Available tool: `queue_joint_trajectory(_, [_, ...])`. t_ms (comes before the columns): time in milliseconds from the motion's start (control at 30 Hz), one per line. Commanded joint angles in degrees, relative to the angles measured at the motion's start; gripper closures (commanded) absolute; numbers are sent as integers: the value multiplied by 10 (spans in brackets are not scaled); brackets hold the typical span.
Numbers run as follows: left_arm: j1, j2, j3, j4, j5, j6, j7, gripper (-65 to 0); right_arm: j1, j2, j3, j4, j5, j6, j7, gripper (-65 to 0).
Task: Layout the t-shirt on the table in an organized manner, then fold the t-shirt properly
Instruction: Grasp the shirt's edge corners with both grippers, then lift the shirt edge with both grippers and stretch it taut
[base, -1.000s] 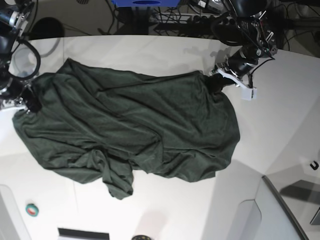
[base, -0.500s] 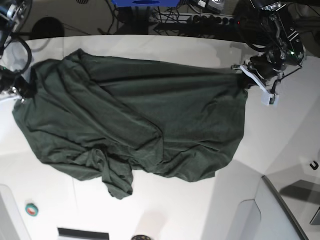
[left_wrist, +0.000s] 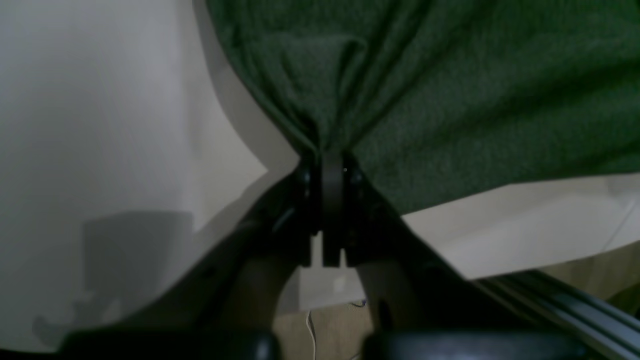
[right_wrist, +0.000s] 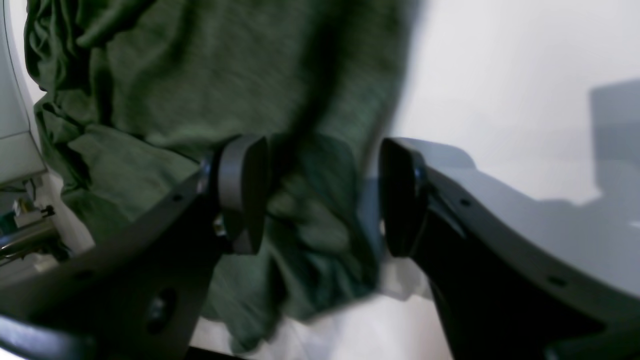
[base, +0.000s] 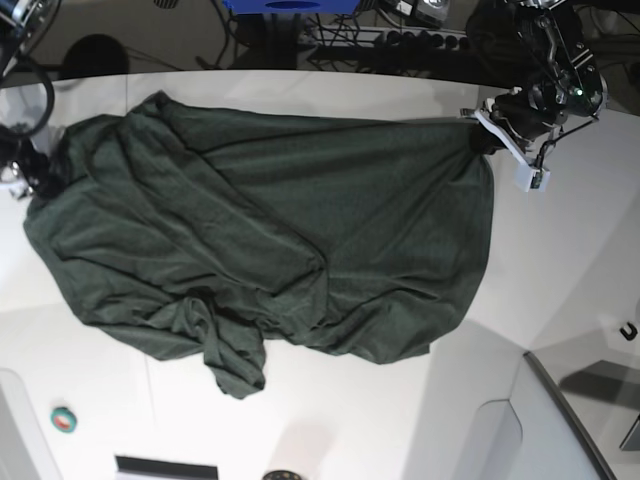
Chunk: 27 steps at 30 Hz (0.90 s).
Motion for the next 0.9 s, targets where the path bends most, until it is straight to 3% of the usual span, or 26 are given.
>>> queue_joint_trajectory(0, [-3,-6,-2,12,-5,-3,-8,0,-17,10,4,2,-24,-6,-17,-335])
queue_joint_trajectory(267, [-3,-9,-2,10,-5,-3,-8,0,-82,-8,5,3,-24,51,-29,-332])
queue_joint_trajectory(367, [-3,-9,-2,11,-5,-3,-8,0,-102,-14,2,24,-24,51,-31,-332])
queue_joint_trajectory(600, [-3,-11,-2,14,-5,-3,-8,0,-143,-78,1,143,-28,45,-66,-330])
queue_joint_trajectory(867, [-3,-11,-2,13,-5,-3,-8,0,-105,-84,4,113,-58,50,-67,-335])
